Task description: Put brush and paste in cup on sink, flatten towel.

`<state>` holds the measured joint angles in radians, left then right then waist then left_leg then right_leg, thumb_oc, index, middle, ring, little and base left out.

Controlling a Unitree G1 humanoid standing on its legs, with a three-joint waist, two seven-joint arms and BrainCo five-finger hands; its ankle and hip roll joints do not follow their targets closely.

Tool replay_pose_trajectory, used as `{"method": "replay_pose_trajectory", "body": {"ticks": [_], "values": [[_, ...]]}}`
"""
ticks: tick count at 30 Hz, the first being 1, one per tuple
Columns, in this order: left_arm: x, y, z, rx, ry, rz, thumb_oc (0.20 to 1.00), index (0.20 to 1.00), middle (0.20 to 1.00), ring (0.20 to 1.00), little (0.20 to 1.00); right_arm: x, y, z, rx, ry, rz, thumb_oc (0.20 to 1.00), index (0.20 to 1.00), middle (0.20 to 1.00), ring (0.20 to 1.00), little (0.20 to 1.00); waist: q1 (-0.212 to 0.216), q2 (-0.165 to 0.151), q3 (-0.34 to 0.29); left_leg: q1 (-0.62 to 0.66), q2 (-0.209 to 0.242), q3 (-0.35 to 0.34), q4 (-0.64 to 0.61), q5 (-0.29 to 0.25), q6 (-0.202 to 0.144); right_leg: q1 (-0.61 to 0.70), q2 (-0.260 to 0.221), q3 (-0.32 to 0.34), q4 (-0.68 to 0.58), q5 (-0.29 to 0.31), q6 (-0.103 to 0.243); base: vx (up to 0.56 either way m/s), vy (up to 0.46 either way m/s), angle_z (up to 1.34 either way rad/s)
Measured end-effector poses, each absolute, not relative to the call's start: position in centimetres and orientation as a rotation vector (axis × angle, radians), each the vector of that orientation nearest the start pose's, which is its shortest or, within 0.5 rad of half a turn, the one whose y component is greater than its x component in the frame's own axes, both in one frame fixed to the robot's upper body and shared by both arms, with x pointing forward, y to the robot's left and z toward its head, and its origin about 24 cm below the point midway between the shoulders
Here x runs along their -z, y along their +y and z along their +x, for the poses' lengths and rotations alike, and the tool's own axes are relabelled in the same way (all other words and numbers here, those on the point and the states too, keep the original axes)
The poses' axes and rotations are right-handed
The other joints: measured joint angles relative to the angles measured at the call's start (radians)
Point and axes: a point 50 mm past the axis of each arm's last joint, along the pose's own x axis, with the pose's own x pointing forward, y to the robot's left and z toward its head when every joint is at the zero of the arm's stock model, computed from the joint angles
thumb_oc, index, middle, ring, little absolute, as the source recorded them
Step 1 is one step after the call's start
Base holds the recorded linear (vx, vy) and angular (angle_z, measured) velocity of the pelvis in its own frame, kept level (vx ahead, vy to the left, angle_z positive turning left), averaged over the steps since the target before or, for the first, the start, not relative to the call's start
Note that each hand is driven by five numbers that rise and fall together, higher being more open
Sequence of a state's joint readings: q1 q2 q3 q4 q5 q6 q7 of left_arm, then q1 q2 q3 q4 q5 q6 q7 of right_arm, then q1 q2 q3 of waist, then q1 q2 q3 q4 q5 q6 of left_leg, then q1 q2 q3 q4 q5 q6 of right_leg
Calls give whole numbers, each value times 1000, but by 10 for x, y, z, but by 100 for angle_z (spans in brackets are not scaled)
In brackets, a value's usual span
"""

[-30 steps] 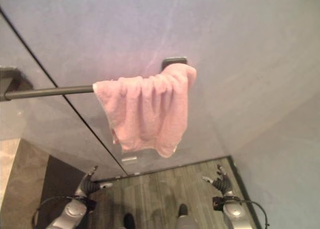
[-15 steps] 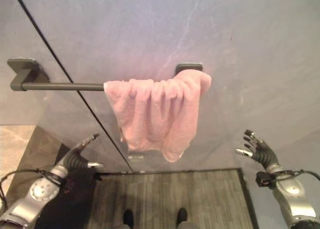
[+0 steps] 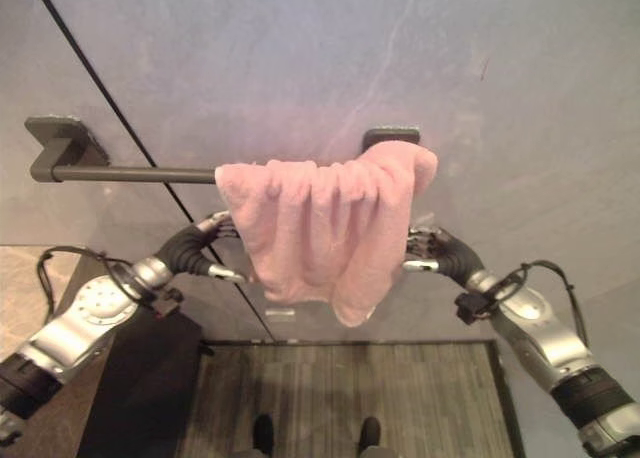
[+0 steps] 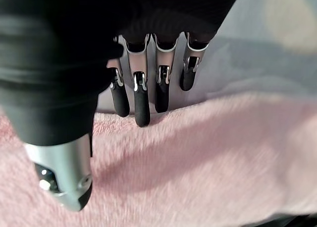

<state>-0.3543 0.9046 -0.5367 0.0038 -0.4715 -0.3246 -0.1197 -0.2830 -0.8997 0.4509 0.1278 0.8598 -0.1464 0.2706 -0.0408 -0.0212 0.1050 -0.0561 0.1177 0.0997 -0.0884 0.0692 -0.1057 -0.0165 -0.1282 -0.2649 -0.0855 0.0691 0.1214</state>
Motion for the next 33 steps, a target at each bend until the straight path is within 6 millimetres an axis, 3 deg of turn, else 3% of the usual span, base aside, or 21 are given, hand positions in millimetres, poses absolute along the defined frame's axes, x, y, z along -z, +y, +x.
{"method": "replay_pose_trajectory", "body": {"ticks": [6,8,9,13,17,22,25,33], "values": [[-127,150,282,650,-327,350,1000,1000,1000,1000,1000,-101,-189,296,-545,-28,-7,1000,1000,1000,1000,1000,-11,0,0,-2,4,27,0,-1,0,-22,3,31,0,12,-3,6,19,-15],[-124,145,282,643,-327,331,1000,1000,1000,1000,1000,-100,-182,298,-536,-36,22,275,275,275,275,275,-15,0,0,1,5,37,0,-1,0,-23,4,37,0,13,-2,6,12,-16],[-121,140,283,629,-329,299,200,200,200,200,200,-99,-170,300,-532,-50,70,200,200,200,200,200,-19,0,0,2,10,49,0,-1,0,-28,6,48,0,17,-4,18,13,-15],[-119,140,282,625,-312,301,200,200,200,200,200,-98,-158,301,-525,-63,118,200,200,200,200,200,-25,1,0,4,13,55,0,-1,0,-33,8,60,0,21,-6,34,6,-10],[-117,149,277,581,-304,278,200,200,200,200,200,-109,-147,296,-562,-115,142,200,200,200,200,200,-26,1,0,10,14,62,0,0,0,-30,8,63,0,23,-8,28,-1,-2],[-117,178,251,482,-299,240,200,200,200,200,200,-134,-143,270,-645,-233,160,200,200,200,200,200,-22,0,-1,25,14,58,-2,-1,0,-12,7,60,0,21,-7,22,0,2],[-118,180,240,496,-300,232,200,200,200,200,200,-139,-138,262,-705,-256,169,200,200,200,200,200,-11,0,-1,34,15,51,-6,-2,0,2,7,55,0,20,-6,1,11,6],[-141,181,230,503,-390,187,200,200,200,200,200,-156,-123,248,-831,-314,179,200,200,200,200,200,25,-30,-23,19,16,47,-6,-5,6,-4,5,52,0,17,-3,-7,5,2]]}}
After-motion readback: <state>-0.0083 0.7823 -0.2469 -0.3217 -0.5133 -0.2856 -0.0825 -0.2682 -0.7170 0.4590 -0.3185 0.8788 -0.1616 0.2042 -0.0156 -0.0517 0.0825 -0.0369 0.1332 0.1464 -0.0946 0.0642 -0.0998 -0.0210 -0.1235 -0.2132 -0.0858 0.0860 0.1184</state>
